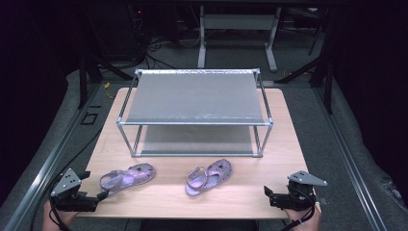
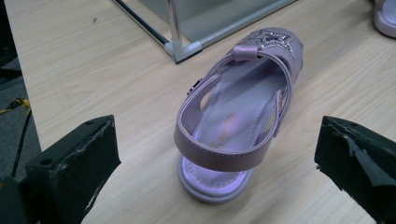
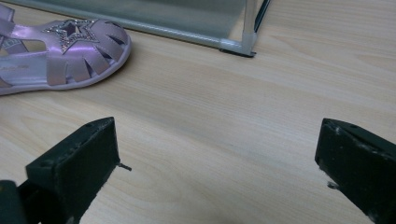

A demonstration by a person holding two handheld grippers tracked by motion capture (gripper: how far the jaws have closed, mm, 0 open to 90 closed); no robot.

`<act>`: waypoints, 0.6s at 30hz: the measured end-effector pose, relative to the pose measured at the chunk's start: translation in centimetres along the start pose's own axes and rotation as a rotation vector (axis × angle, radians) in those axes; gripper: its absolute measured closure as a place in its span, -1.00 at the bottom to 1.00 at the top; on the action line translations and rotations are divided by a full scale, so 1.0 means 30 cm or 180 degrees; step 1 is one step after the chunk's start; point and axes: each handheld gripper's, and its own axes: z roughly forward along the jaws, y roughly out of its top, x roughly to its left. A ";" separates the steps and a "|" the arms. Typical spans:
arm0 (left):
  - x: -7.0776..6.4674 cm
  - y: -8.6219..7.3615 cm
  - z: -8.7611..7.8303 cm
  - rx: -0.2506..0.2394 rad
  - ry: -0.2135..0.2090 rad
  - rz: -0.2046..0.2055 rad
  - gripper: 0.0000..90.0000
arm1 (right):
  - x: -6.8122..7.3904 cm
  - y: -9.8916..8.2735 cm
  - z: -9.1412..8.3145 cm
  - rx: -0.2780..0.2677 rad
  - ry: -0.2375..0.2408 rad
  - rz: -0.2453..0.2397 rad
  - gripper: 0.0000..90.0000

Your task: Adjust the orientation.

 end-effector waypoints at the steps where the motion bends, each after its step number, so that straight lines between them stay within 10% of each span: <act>1: -0.001 0.002 0.000 -0.0006 0.0000 -0.0012 -1.00 | 0.001 0.002 0.000 0.0006 0.0003 -0.0010 -1.00; 18: 0.027 0.013 0.013 -0.0020 -0.0190 0.0095 -1.00 | 0.030 0.017 0.024 0.0029 0.0118 -0.0092 -1.00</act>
